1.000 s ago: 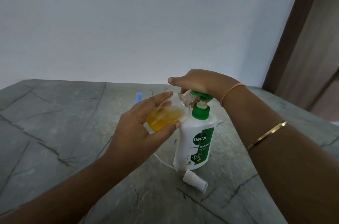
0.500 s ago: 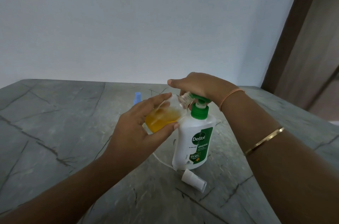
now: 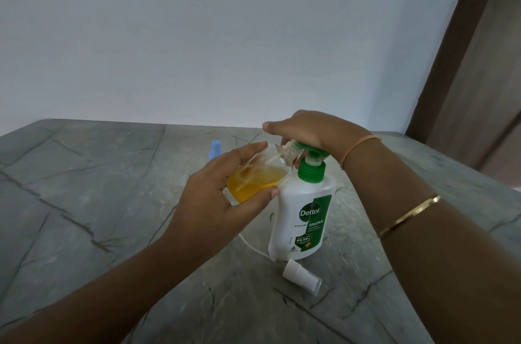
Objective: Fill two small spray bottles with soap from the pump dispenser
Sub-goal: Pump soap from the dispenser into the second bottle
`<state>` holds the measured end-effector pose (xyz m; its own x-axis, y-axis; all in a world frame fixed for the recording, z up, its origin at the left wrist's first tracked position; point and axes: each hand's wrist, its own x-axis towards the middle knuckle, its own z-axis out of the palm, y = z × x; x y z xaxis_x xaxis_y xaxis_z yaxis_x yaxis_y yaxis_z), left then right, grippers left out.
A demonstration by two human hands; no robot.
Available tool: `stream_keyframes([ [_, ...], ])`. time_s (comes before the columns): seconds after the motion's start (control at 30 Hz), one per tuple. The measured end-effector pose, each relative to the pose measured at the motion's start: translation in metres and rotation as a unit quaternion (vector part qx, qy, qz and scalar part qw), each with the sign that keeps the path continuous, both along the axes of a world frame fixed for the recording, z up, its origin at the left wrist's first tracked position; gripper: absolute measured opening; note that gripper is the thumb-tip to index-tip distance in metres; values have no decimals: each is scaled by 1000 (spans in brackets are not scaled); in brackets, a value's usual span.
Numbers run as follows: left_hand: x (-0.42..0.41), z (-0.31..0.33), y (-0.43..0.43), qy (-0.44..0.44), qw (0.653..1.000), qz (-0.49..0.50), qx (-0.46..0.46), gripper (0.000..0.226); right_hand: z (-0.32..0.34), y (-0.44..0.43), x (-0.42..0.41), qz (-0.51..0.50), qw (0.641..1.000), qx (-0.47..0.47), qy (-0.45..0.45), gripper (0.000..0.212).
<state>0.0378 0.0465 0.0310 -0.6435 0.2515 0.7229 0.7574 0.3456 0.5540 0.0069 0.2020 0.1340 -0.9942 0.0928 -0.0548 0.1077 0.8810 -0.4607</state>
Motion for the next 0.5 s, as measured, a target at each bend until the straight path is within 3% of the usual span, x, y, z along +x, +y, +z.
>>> stream_keyframes([
  [0.5,1,2,1,3,1000,4,11,51,7,0,1,9,999,20,42,45],
])
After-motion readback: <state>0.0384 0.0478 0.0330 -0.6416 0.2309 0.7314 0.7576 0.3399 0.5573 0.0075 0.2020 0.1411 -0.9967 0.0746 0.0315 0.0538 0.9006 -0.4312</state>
